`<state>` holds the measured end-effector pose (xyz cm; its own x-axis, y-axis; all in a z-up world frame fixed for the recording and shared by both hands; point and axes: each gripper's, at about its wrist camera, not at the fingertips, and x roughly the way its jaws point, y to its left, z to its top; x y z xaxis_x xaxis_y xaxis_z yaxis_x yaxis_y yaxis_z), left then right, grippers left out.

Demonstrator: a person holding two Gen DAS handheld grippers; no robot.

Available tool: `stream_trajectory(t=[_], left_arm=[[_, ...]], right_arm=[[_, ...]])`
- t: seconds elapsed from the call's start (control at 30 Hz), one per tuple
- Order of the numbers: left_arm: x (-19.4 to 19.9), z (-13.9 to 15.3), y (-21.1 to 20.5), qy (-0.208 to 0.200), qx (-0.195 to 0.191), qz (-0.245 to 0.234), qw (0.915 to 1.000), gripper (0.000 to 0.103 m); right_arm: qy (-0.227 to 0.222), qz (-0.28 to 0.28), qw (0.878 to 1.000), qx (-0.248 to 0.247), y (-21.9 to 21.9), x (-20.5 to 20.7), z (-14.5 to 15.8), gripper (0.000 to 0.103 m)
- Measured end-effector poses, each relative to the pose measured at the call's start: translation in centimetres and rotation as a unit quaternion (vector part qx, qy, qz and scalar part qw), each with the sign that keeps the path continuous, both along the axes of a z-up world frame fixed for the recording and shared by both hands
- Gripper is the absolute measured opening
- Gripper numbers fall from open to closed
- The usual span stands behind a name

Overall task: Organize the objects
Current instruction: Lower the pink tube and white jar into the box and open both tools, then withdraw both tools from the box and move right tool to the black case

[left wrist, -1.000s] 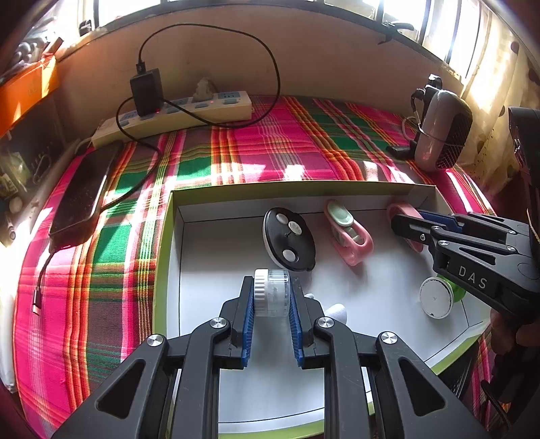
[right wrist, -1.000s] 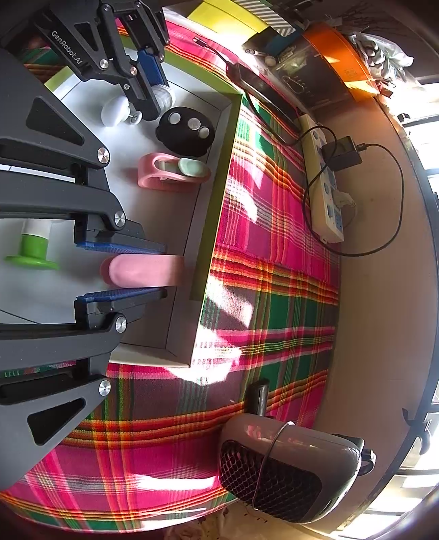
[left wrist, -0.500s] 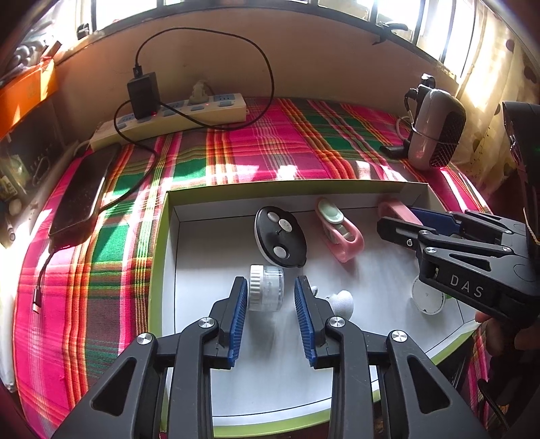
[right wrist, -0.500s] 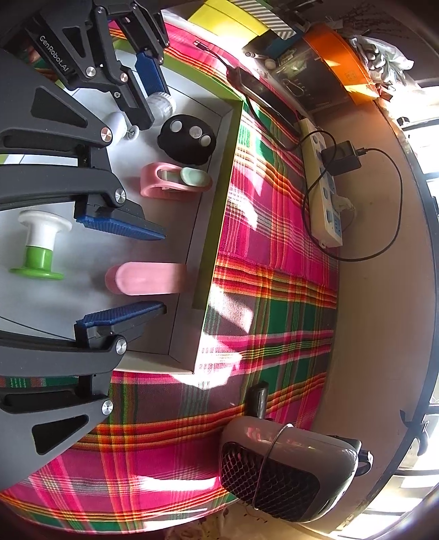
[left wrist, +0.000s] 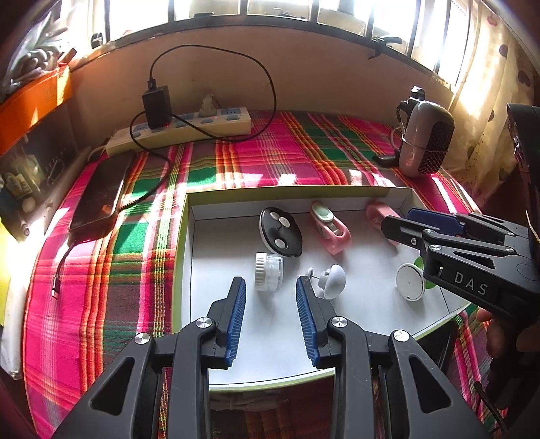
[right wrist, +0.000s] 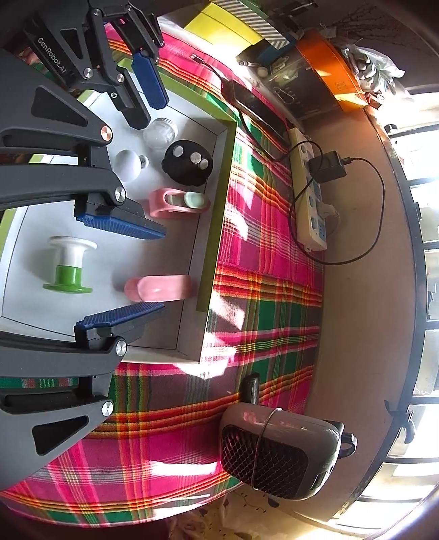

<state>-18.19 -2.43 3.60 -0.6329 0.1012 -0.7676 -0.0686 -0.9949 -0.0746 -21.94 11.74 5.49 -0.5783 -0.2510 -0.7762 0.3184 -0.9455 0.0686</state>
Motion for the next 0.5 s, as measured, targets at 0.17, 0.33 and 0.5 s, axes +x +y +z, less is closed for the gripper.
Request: stream_trajectory(t=[0.17,0.33,0.5], left_arm=[[1.6,0.9,-0.4,0.015,-0.003,0.004,0.9999,0.029],[3.6,1.8,-1.4,0.031,0.001,0.014,0.9994,0.029],[6.0,2.4,-2.4,0.044,0.009,0.020,0.9988,0.029]], right_arm=[[0.011,-0.005,1.000,-0.004,0.0,1.5,0.9,0.040],[0.021,-0.012,1.000,-0.009,0.2,3.5,1.6,0.041],[0.027,-0.034,0.999,-0.009,1.0,5.9,2.0,0.041]])
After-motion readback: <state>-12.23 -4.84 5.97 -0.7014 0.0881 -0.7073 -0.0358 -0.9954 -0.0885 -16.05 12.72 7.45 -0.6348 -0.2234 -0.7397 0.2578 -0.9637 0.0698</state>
